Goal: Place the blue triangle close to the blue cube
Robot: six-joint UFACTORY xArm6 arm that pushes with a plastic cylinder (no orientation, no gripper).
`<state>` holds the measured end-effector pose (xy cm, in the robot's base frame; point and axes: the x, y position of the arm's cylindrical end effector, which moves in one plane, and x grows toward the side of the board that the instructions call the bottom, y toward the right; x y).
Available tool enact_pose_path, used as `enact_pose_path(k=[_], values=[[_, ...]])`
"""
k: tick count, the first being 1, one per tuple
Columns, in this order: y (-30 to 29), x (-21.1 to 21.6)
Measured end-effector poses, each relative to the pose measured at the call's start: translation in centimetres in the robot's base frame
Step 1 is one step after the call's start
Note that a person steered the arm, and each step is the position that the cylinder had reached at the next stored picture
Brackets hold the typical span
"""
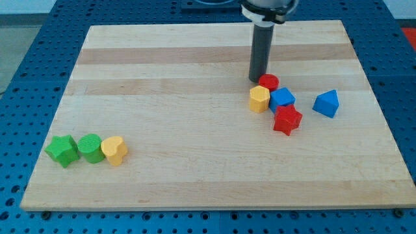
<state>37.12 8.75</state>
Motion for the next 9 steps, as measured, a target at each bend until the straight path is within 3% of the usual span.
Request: enact_pose_path(k=[1, 2, 3, 4, 5, 6, 8, 9], values=[[0.7, -0.8], [5.9, -2.9], [14.5, 2.2], [21.4, 10.2], [17.1, 13.8], [13.6, 11.6], [13.7, 8.8], [10.8, 6.6]])
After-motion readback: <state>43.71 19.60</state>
